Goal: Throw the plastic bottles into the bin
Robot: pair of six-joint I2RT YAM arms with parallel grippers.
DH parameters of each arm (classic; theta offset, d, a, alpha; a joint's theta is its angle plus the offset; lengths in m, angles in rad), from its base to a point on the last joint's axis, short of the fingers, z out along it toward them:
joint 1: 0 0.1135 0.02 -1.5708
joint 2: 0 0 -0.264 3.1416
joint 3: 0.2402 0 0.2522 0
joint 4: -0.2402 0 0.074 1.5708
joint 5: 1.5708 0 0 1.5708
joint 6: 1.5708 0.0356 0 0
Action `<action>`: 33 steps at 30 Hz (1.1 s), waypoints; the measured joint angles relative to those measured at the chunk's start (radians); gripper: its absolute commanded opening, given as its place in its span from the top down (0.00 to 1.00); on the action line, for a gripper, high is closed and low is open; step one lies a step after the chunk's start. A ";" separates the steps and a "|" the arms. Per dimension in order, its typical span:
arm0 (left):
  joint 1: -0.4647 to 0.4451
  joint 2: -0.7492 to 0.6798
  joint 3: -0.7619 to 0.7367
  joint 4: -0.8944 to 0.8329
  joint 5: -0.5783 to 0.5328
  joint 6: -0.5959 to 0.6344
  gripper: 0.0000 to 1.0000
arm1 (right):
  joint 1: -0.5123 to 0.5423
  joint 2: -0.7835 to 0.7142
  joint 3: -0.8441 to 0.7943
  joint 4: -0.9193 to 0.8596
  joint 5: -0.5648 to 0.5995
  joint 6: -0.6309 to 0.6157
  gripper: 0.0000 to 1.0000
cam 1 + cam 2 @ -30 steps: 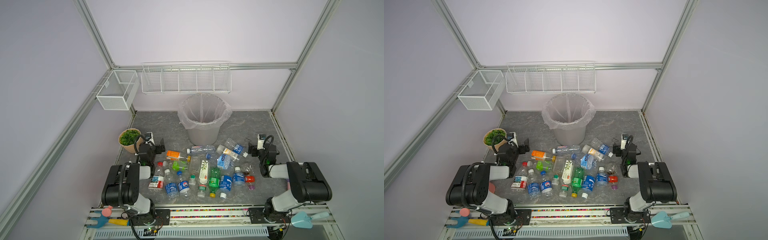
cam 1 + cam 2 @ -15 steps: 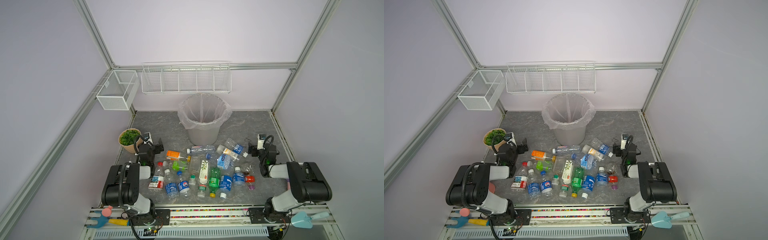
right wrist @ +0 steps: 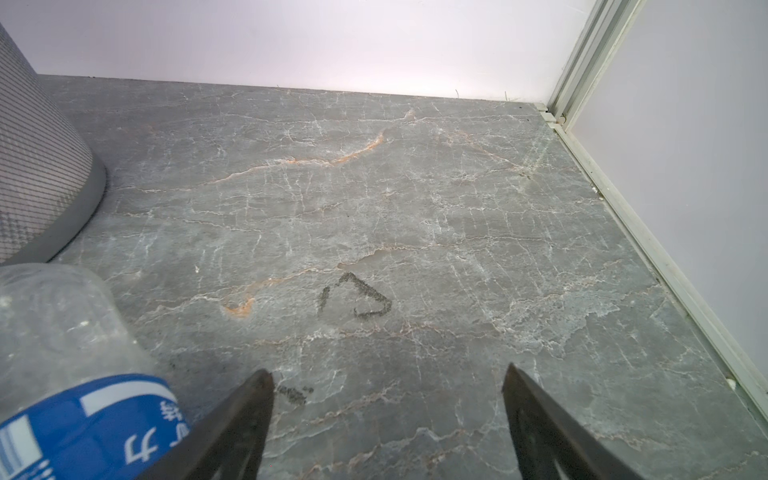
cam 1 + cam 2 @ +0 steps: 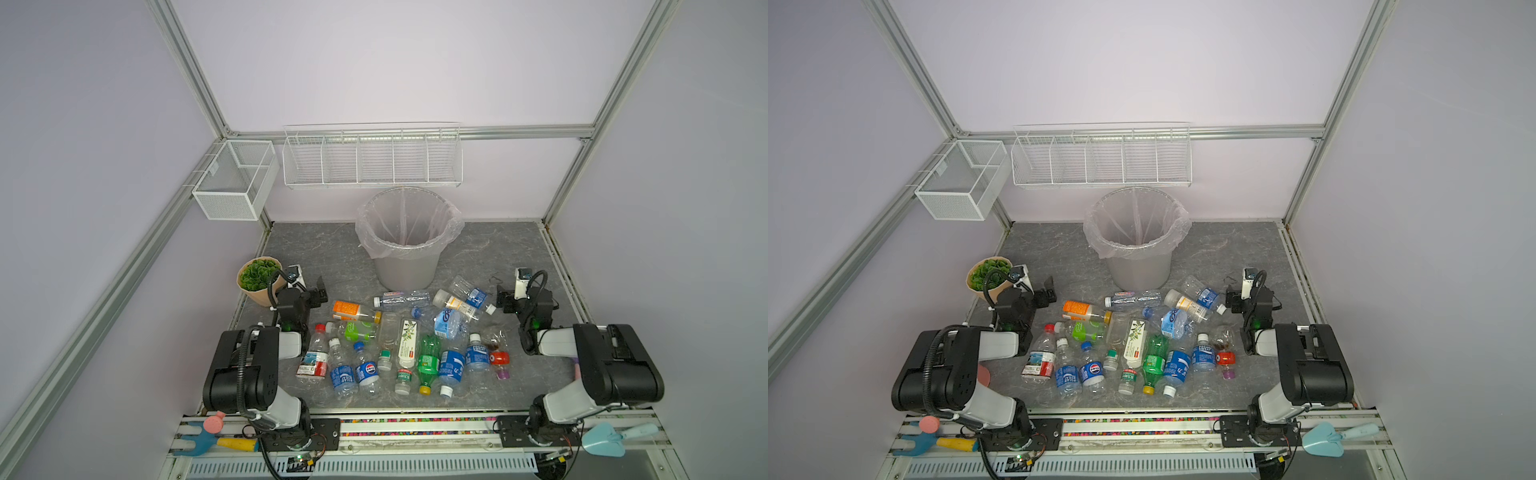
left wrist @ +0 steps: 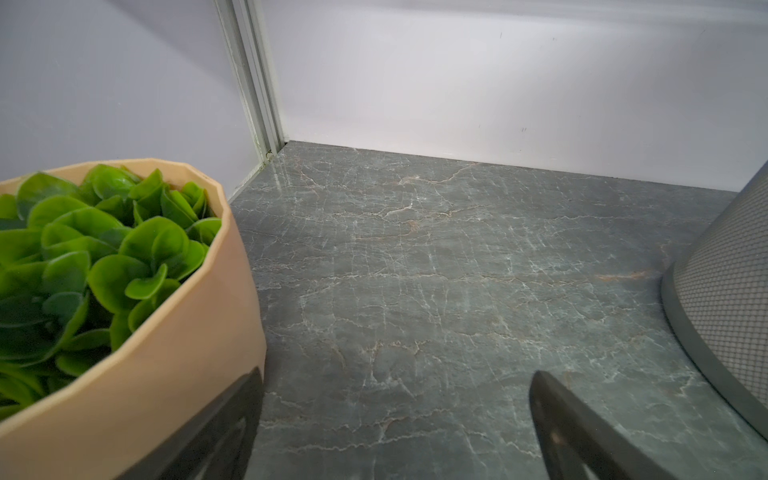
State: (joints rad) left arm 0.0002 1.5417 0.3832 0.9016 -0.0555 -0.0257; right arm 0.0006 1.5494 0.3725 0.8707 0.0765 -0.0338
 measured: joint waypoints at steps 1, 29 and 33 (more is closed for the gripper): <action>0.000 0.000 0.000 -0.001 0.000 0.000 0.01 | 0.000 0.000 0.000 0.000 0.000 0.000 0.11; -0.076 -0.222 0.154 -0.366 -0.192 -0.043 0.01 | 0.006 -0.257 0.072 -0.279 -0.050 -0.020 0.12; -0.121 -0.336 0.230 -0.512 -0.244 -0.111 0.01 | 0.036 -0.512 0.209 -0.485 -0.068 -0.037 0.12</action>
State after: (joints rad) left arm -0.1211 1.2053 0.6132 0.3897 -0.2996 -0.1364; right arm 0.0368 1.0374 0.5819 0.3855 0.0082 -0.0704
